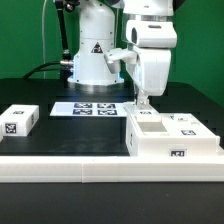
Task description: Assemble cabinet
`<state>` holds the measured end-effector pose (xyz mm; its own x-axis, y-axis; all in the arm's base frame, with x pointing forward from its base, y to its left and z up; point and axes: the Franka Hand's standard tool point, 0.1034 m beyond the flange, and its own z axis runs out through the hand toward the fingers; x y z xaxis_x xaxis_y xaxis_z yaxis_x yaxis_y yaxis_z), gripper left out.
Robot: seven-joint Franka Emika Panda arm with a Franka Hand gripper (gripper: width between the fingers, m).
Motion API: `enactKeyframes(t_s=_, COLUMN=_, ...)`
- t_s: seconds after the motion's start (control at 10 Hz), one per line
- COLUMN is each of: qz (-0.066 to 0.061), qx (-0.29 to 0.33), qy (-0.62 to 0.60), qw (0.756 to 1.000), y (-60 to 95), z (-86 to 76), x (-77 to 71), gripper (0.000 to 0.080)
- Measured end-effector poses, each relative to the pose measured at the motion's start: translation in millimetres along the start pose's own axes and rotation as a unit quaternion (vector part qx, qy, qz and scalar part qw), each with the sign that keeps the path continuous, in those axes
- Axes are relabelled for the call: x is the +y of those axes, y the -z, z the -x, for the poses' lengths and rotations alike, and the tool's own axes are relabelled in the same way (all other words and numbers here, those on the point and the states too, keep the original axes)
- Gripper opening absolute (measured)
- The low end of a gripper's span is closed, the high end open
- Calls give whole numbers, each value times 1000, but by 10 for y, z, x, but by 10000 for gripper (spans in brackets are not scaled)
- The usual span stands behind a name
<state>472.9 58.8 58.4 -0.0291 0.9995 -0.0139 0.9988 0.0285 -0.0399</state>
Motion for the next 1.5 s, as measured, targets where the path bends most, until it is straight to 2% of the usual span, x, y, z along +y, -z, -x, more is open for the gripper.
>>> enactKeyframes(t_s=0.2, qz=12, qx=4, qy=-6, qw=1000, y=23, z=25, x=223, gripper=71)
enactKeyframes(t_s=0.5, qz=35, qx=12, qy=-10, qw=999, y=53, z=41, x=655, gripper=71)
enactKeyframes(t_s=1.1, qz=37, qx=12, qy=-11, qw=999, y=56, z=40, x=663, gripper=71)
enactKeyframes(t_s=1.2, qz=38, qx=13, qy=-11, qw=999, y=56, z=41, x=712, gripper=71)
enactKeyframes(t_s=1.4, qz=31, qx=10, qy=-12, qw=999, y=63, z=29, x=977, gripper=71)
enactKeyframes(t_s=1.5, qz=32, qx=11, qy=-14, qw=999, y=61, z=29, x=1040, gripper=71)
